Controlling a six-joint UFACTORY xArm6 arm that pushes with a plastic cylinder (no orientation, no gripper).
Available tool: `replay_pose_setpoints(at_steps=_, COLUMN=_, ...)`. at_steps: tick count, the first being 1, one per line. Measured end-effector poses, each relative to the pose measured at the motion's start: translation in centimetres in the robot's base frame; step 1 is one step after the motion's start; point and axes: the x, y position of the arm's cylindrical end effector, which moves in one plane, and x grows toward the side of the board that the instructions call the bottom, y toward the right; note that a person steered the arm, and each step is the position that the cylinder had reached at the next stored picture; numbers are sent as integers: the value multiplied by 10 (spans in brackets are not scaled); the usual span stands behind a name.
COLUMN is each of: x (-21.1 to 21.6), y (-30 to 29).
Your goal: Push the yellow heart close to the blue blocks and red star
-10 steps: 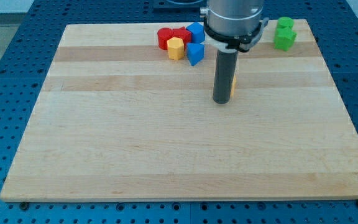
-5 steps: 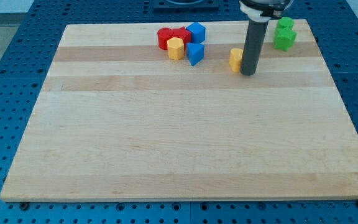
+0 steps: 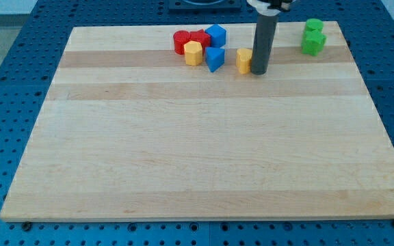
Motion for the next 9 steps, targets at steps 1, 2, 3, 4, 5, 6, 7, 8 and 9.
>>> replay_pose_setpoints(at_steps=1, x=-3, y=-12)
replay_pose_setpoints(at_steps=2, x=-13, y=-18)
replay_pose_setpoints(at_steps=3, x=-25, y=-18)
replay_pose_setpoints(at_steps=4, x=-36, y=-18)
replay_pose_setpoints(at_steps=5, x=-40, y=-18)
replay_pose_setpoints(at_steps=6, x=-42, y=-21)
replay_pose_setpoints(at_steps=7, x=-42, y=-31)
replay_pose_setpoints(at_steps=8, x=-42, y=-37)
replay_pose_setpoints(at_steps=9, x=-44, y=-46)
